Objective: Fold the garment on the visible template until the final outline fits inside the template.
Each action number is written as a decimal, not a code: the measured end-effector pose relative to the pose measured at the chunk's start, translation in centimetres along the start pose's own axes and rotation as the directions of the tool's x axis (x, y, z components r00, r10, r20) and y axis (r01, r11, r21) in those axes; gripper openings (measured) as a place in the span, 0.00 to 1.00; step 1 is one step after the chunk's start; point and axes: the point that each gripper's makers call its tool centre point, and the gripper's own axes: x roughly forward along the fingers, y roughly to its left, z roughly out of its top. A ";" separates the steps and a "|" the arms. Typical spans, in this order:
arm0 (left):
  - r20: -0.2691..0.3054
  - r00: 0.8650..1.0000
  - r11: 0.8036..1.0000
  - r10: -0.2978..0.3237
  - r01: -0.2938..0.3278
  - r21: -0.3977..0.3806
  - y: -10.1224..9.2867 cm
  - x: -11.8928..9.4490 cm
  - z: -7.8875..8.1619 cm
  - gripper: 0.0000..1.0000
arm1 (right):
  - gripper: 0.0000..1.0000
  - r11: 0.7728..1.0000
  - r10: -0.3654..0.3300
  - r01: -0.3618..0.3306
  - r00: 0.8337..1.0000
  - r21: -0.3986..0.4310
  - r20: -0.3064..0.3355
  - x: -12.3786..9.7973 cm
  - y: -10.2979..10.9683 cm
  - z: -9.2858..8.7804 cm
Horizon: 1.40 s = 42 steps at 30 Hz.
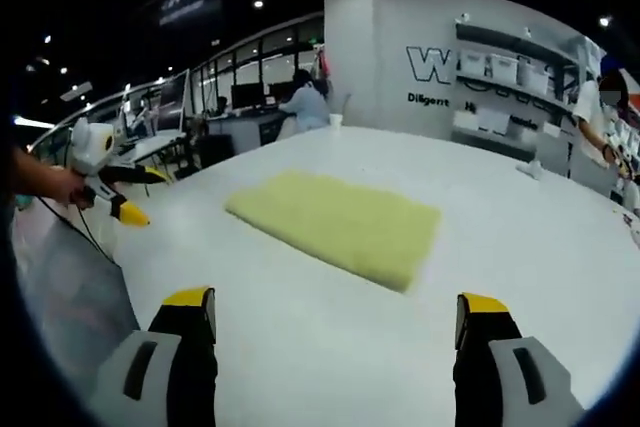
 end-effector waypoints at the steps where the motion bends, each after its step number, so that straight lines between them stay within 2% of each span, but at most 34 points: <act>1: 0.002 1.000 1.000 0.005 -0.005 -0.001 0.0 -0.2 0.0 0.84 | 0.99 1.000 0.000 0.000 1.000 0.001 0.001 -0.1 0.1 0.0; 5: 0.009 1.000 1.000 0.014 -0.014 -0.006 -0.5 -1.0 -0.4 0.84 | 0.99 0.999 0.014 -0.015 1.000 0.038 0.004 -0.5 1.3 0.0; 8: 0.003 1.000 1.000 0.021 -0.021 -0.013 -0.7 -1.5 -0.9 0.84 | 0.99 1.000 0.007 -0.007 1.000 0.029 0.009 -0.9 2.4 -0.3; 10: 0.006 0.999 0.999 0.034 -0.034 -0.013 -0.7 -1.7 -1.1 0.84 | 0.99 1.000 -0.014 0.013 0.999 0.009 0.039 -1.2 2.7 -0.1; 12: 0.006 0.999 0.999 0.043 -0.043 -0.015 -0.7 -1.8 -1.4 0.83 | 0.99 0.999 -0.045 0.045 0.998 -0.012 0.053 -1.5 2.6 -0.1; 15: 0.012 0.998 0.998 0.057 -0.056 -0.016 -0.6 -1.8 -1.5 0.83 | 0.97 0.997 -0.070 0.069 0.996 0.022 0.063 -1.9 2.3 -0.5; 18: 0.042 0.996 0.997 0.081 -0.082 0.002 -0.6 -2.0 -1.0 0.83 | 0.95 0.997 -0.073 0.071 0.996 0.030 0.061 -2.1 2.5 -1.1; 21: 0.058 0.995 0.997 0.079 -0.080 0.012 -0.9 -1.9 -0.8 0.88 | 0.96 0.994 -0.089 0.085 0.994 0.063 0.064 -2.3 2.4 -1.3; 23: 0.066 0.994 0.997 0.083 -0.083 -0.002 -0.7 -1.9 -0.8 0.89 | 0.96 0.991 -0.093 0.085 0.993 0.106 0.072 -2.3 2.9 -1.2; 28: 0.107 0.987 0.987 0.121 -0.109 -0.116 0.1 -2.4 -0.5 0.93 | 0.96 0.991 -0.088 0.078 0.991 0.106 0.096 -2.1 4.1 -1.2; 31: 0.122 0.983 0.985 0.140 -0.126 -0.119 0.4 -2.5 -0.6 0.94 | 0.94 0.994 -0.095 0.090 0.991 0.056 0.091 -1.8 4.1 -1.3; 34: 0.129 0.981 0.987 0.147 -0.138 -0.082 0.3 -2.4 -0.8 0.92 | 0.90 0.991 -0.111 0.103 0.989 0.083 0.099 -2.1 3.5 -1.3; 38: 0.138 0.977 0.982 0.165 -0.150 -0.115 0.8 -2.6 -0.5 0.91 | 0.89 0.991 -0.116 0.110 0.990 0.081 0.074 -2.0 3.5 -1.8; 42: 0.148 0.973 0.980 0.179 -0.162 -0.120 1.0 -2.7 -0.4 0.91 | 0.88 0.992 -0.112 0.105 0.989 0.074 0.096 -2.1 3.6 -1.5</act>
